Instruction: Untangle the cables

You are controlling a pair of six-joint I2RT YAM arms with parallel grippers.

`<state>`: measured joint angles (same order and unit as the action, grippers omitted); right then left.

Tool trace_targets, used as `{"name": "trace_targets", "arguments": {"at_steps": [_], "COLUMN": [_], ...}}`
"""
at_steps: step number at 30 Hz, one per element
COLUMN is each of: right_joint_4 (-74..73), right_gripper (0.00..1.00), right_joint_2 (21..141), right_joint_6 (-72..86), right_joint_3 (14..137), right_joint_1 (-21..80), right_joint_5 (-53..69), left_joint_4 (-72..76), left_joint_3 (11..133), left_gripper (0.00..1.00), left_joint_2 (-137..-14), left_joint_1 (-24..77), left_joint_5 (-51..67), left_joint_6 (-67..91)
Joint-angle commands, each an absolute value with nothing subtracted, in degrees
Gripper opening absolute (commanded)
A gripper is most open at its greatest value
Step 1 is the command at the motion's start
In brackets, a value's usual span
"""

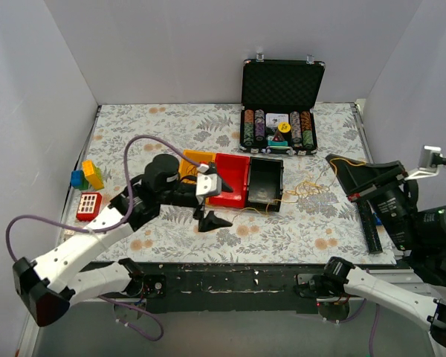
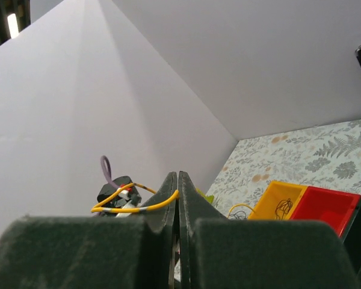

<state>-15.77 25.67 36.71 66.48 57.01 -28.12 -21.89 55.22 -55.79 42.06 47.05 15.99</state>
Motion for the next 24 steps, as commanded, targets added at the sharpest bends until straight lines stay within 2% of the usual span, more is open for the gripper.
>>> {"name": "trace_targets", "arguments": {"at_steps": [1,8,15,17,18,19,23,24], "right_joint_4": [-8.5,-5.1,-2.3,-1.4,-1.1,-0.9,-1.2,-1.7], "right_gripper": [0.01,0.01,0.01,0.01,0.01,0.01,0.01,0.01], "right_joint_2": [28.7,31.6,33.0,33.0,33.3,33.3,33.1,32.8], "right_joint_6": [39.4,40.6,41.6,41.7,41.7,41.9,41.7,41.6], "right_joint_3": [65.4,64.0,62.5,61.9,61.8,61.8,62.3,62.6], "right_joint_1": [56.9,56.9,56.9,56.9,56.9,56.9,56.9,56.8], "right_joint_5": [-23.6,-21.2,-20.0,-20.0,-19.8,-19.6,-19.9,-20.3], "left_joint_4": [-7.4,-4.8,-3.3,-2.8,-2.5,-1.9,-0.4,-0.5], "left_joint_3": [56.9,62.2,60.9,59.9,59.3,58.9,57.1,56.7], "left_gripper": [0.98,0.98,0.98,0.94,0.9,0.82,0.32,0.23], "left_joint_2": [-62.1,-69.9,-70.7,-70.4,-70.4,-70.4,-69.8,-69.3], "left_joint_1": [47.4,52.2,53.3,54.0,54.1,54.2,54.2,54.2], "left_joint_5": [37.4,38.2,40.2,40.5,40.2,39.6,33.9,32.9], "left_joint_6": [24.3,28.4,32.3,32.7,32.7,32.7,31.2,30.4]}}
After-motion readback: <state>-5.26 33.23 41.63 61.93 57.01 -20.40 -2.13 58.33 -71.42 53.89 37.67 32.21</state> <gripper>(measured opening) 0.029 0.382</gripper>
